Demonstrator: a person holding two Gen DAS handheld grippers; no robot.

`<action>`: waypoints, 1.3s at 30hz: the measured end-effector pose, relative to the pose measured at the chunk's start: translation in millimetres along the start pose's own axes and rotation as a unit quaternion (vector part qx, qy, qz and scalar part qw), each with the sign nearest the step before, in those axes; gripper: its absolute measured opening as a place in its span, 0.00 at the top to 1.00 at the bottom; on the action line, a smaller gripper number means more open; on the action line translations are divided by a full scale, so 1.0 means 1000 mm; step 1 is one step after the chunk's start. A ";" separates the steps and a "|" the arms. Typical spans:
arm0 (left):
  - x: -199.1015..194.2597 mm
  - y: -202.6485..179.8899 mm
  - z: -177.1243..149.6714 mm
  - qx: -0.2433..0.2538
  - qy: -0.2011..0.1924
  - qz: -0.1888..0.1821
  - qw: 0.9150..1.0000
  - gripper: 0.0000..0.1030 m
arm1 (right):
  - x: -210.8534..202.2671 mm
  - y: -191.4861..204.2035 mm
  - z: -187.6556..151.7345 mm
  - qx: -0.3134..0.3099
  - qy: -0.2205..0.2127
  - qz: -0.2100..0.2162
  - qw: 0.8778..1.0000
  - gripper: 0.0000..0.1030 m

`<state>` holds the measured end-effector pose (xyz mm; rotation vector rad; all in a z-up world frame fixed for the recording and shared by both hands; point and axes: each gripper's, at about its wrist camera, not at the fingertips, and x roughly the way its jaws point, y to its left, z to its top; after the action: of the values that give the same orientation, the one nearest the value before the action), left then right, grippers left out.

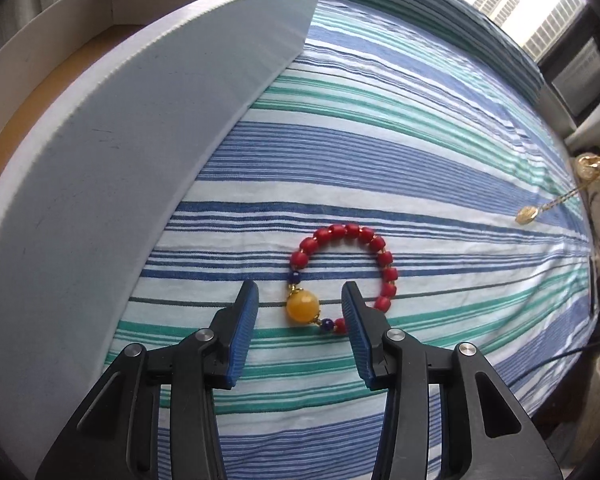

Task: Organize jewelry
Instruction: 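Grasp the gold earring chain with the right tool while the left tool holds the bracelet, then carry the bracelet and earring chain into the white box and open both tools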

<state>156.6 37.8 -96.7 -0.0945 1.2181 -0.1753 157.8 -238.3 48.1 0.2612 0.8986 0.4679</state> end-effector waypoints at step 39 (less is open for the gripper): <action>-0.159 0.227 -0.054 -0.181 -0.104 0.100 0.973 0.85 | 0.168 0.297 0.005 -0.194 0.134 0.174 0.956 0.93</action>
<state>71.2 291.5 -6.0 -0.2987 1.0314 0.2309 167.9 102.3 56.9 -0.0095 1.0059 1.0126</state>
